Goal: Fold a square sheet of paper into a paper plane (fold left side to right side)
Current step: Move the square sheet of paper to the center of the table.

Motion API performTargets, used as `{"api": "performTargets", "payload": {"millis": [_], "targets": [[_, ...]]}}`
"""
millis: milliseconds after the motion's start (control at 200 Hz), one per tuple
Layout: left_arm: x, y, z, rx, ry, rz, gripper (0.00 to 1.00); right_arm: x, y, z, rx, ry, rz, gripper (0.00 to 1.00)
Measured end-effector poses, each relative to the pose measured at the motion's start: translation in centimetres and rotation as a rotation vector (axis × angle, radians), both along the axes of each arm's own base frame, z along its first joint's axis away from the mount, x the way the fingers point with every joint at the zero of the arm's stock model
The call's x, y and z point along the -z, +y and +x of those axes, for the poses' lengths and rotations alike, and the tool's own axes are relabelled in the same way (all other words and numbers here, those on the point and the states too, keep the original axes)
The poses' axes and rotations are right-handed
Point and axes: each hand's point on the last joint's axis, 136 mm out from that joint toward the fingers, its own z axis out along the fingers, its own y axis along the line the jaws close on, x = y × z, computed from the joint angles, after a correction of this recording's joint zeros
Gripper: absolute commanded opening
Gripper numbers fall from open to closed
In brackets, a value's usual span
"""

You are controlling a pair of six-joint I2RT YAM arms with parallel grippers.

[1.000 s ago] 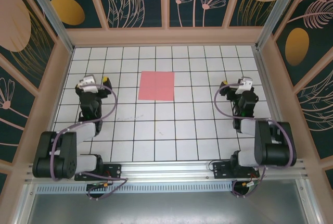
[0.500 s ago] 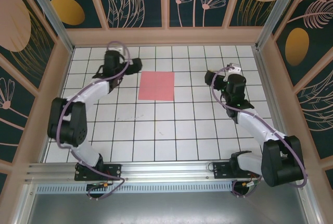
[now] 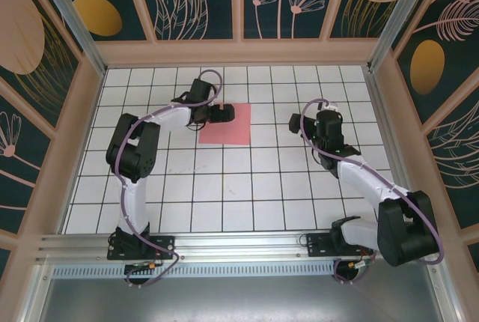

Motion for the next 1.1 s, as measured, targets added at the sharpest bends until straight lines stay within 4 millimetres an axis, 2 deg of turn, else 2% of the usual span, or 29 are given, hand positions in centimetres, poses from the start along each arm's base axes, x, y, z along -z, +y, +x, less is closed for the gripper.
{"api": "performTargets", "payload": {"millis": [225, 560, 706, 836, 976, 1101], "targets": [[1.3, -1.3, -1.6, 0.039, 0.052, 0.015, 0.99, 1.0, 0.4, 0.2, -0.005, 0.05, -0.01, 0.99], [1.8, -2.0, -2.9, 0.068, 0.041, 0.021, 0.99, 1.2, 0.5, 1.0, 0.012, 0.085, -0.021, 0.99], [1.8, -3.4, -5.1, 0.109, 0.037, 0.032, 0.99, 1.7, 0.7, 1.2, 0.015, 0.103, -0.012, 0.99], [1.9, -5.0, -7.6, 0.153, 0.039, 0.035, 0.99, 2.4, 1.6, 1.6, -0.01, 0.13, -0.001, 0.99], [1.7, -6.2, -10.2, 0.18, 0.058, 0.023, 0.99, 3.4, 3.5, 2.5, -0.058, 0.169, 0.019, 0.97], [1.4, -6.4, -11.8, 0.179, 0.089, 0.012, 0.99, 4.5, 5.3, 3.5, -0.095, 0.211, 0.039, 0.92]]}}
